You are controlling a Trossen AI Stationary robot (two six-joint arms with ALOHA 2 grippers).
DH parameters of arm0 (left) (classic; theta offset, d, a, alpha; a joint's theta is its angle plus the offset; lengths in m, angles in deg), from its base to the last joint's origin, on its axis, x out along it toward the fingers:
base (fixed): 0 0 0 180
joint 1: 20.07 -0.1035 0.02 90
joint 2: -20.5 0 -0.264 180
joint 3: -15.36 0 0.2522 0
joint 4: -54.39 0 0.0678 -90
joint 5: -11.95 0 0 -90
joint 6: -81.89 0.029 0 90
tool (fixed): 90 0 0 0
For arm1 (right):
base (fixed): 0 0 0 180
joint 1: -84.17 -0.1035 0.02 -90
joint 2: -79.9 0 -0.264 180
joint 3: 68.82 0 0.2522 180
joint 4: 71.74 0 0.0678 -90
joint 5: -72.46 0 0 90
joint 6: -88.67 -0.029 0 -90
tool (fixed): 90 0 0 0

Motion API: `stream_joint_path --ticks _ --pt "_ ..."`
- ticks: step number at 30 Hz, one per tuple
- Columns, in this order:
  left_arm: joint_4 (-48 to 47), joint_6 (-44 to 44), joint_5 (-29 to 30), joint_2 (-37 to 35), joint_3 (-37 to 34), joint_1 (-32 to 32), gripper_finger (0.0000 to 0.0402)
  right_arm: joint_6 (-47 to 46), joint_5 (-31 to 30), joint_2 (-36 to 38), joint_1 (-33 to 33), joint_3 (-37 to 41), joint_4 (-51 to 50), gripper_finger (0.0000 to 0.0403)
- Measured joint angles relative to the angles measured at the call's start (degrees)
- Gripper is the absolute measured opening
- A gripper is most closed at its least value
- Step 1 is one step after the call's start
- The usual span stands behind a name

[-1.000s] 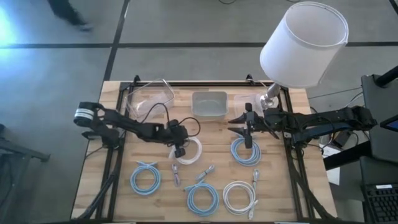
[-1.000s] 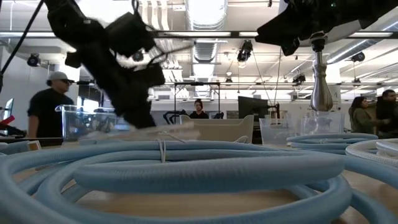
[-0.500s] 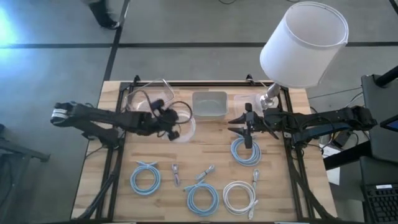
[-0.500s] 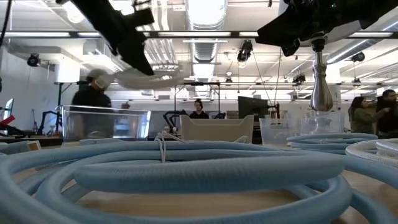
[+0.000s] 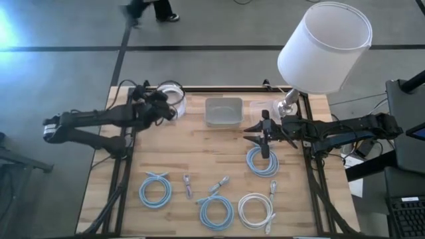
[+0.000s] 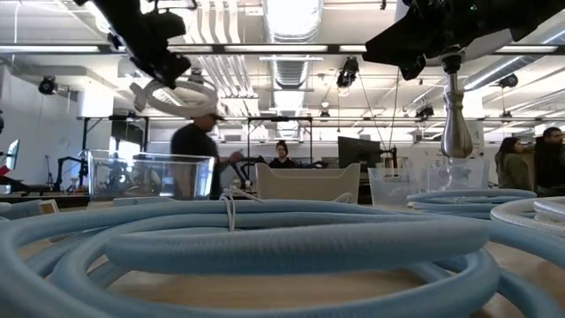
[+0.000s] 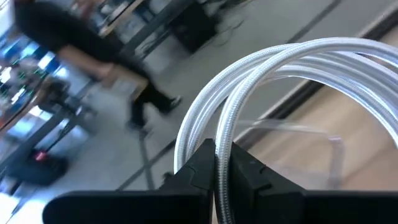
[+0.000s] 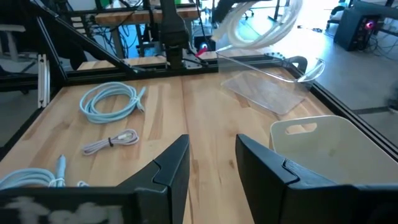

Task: Pick & Place USB Port
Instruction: Put the left large white charger cable into the left transparent bin

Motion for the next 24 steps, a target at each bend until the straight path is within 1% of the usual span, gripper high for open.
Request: stream_joint_path --ticks 4,7,10,13,18,21,24 --pt "-0.1 0.4 -2.7 1.0 -2.5 -7.3 0.0027 0.0 0.0 0.0 0.0 0.0 0.0 0.012" --pt "-0.2 1.3 -2.8 2.4 -4.8 -12.0 0.0027 -1.1 0.0 0.0 0.0 0.0 0.0 0.0118" --pt "1.1 2.1 -2.6 3.7 -6.9 -15.3 0.0027 -1.6 0.0 0.0 0.0 0.0 -0.1 0.0119" --pt "3.2 4.6 -2.2 4.9 -8.5 -17.1 0.0027 -1.6 0.0 0.0 0.0 0.0 -1.1 0.0122" --pt "11.1 10.3 -1.9 6.8 -11.7 -17.7 0.0027 -1.6 0.0 0.0 0.0 0.0 -1.3 0.0121" --pt "15.0 13.3 -4.1 8.3 -13.1 -17.7 0.0028 -1.6 0.0 0.0 0.0 0.0 -1.3 0.0117" --pt "17.8 13.7 -5.6 10.0 -14.4 -17.7 0.0028 -1.6 0.0 0.0 0.0 0.0 -1.3 0.0114"
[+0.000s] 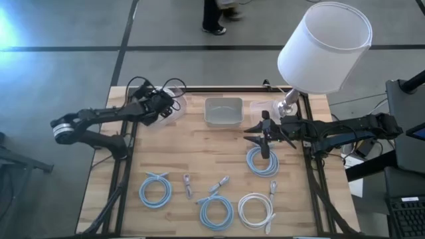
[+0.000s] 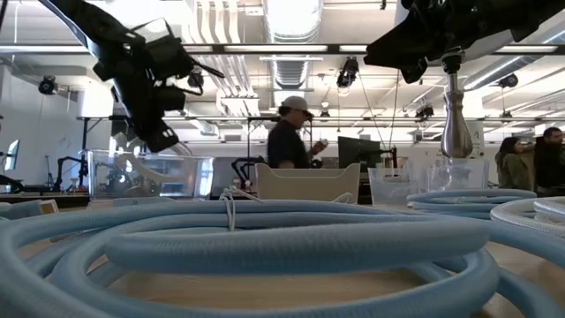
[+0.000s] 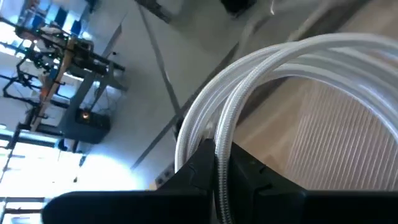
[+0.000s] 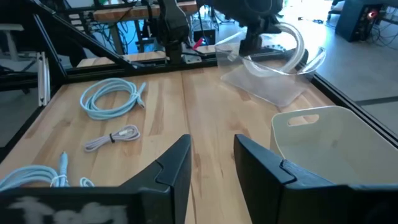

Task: Pick & Place USB Port
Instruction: Put the left large white charger cable into the left transparent bin

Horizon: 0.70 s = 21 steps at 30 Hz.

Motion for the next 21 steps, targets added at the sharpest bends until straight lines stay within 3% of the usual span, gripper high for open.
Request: stream_joint_path --ticks 8,21 --pt "-0.3 1.4 -0.4 4.6 -0.9 -0.4 0.0046 0.0 0.0 0.0 0.0 0.0 0.0 0.0118" --pt "-0.5 3.0 0.3 6.3 -0.4 -1.2 0.0134 -1.5 0.0 0.0 0.0 0.0 0.0 0.011"
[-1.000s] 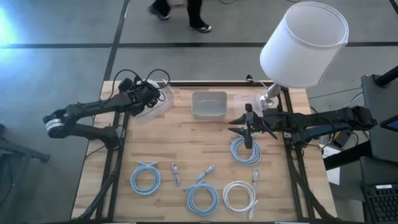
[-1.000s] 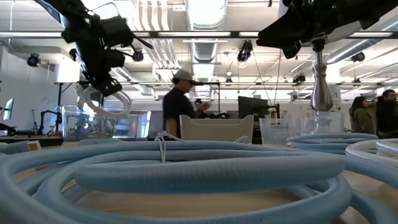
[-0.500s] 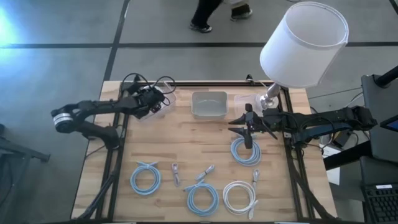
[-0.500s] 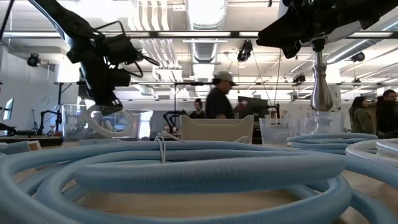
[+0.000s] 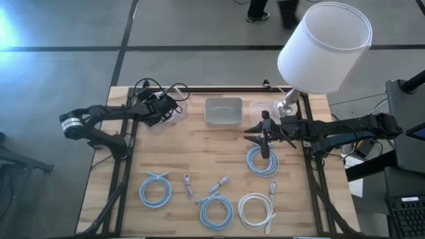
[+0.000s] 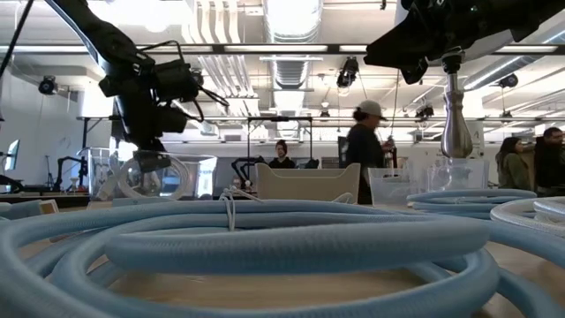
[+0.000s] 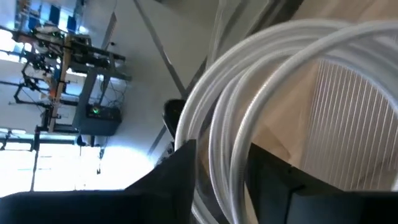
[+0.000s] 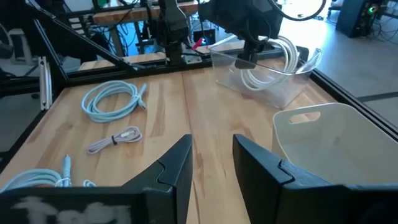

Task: Pick & Place USB Port
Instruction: Put the left large white charger cable into the left transparent bin, then put the large white charger cable into the left transparent bin

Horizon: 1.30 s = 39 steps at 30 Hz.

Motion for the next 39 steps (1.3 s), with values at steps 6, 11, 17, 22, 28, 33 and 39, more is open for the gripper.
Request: stream_joint_path --ticks 6,11,17,22,28,33,39 --pt "-1.9 1.8 0.1 -2.9 3.1 0.0 0.0166 0.0 0.0 0.0 0.0 0.0 0.0 0.0114" --pt "-3.9 4.2 -0.1 -5.3 5.2 0.0 0.0174 0.0 0.0 0.0 0.0 0.0 0.0 0.0108" --pt "-7.0 4.3 -1.1 -6.9 6.4 0.0 0.0175 0.0 0.0 0.0 0.0 0.0 0.0 0.0105" --pt "-11.8 2.0 -16.0 -7.0 6.1 -0.2 0.0175 0.0 0.0 0.0 0.0 0.0 0.0 0.0109" --pt "-15.4 -1.1 -17.6 -7.0 6.4 -0.2 0.0175 0.0 0.0 0.0 0.0 0.0 0.0 0.0104" --pt "-16.5 -0.4 -15.3 -8.1 9.7 -0.1 0.0175 0.0 0.0 0.0 0.0 0.0 0.0 0.0098" --pt "-19.8 -2.9 -17.3 -10.4 17.0 0.6 0.0174 0.0 0.0 0.0 0.0 0.0 0.0 0.0102"
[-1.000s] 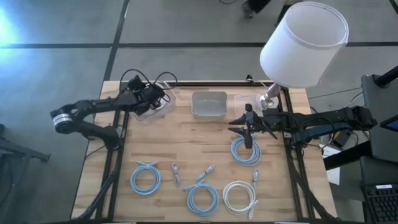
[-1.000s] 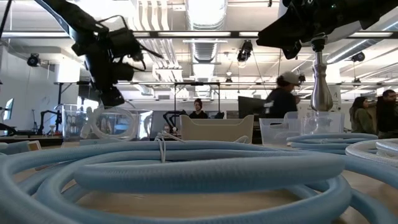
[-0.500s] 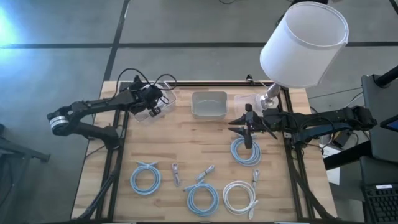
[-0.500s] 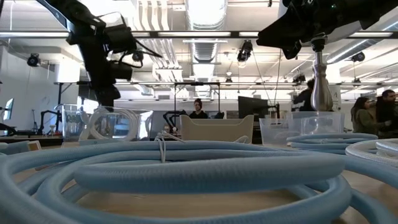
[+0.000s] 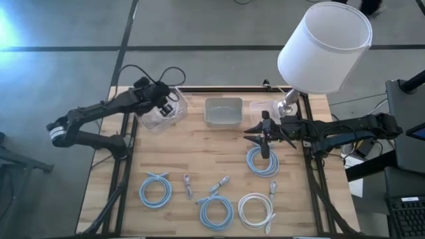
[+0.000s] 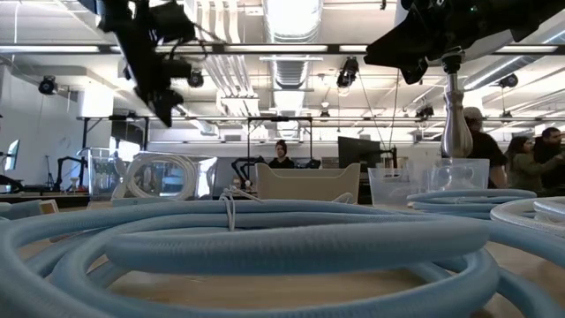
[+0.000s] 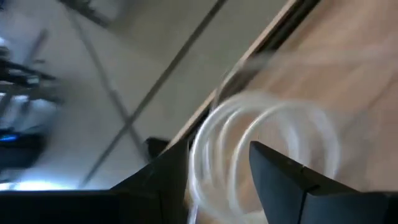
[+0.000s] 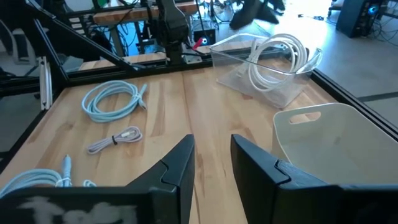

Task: Pick & Place USB Port
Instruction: Put the large white charger cable into the left transparent bin

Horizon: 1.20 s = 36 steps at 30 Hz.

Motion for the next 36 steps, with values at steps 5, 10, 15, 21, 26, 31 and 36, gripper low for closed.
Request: stream_joint_path --ticks 5,10,15,21,26,31,36 --pt "0.3 -4.0 -17.2 -2.2 3.9 1.3 0.0174 -1.2 0.1 0.0 0.0 0.0 -0.1 0.0108" --pt "2.3 -6.5 -37.9 -3.1 4.0 3.3 0.0174 -1.0 0.5 0.0 -1.6 0.0 -1.8 0.0119" --pt "4.1 -7.3 -45.1 -1.9 3.5 8.1 0.0174 2.0 0.6 0.0 -5.9 0.0 -1.2 0.0136" --pt "10.1 -7.5 -45.3 -1.0 1.0 14.8 0.0174 -0.4 0.6 0.0 -13.2 0.0 -1.4 0.0159" --pt "14.8 -7.5 -45.3 -1.0 -1.0 18.4 0.0174 -5.6 0.6 -3.1 -20.3 0.0 -4.5 0.0165" --pt "16.0 -7.6 -45.3 -1.0 -2.5 19.9 0.0174 -13.7 0.7 -11.8 -26.9 0.0 -3.6 0.0161" --pt "16.7 -7.9 -45.2 -1.0 -4.7 19.9 0.0174 -20.1 2.7 -19.4 -31.5 -0.7 -3.9 0.016"
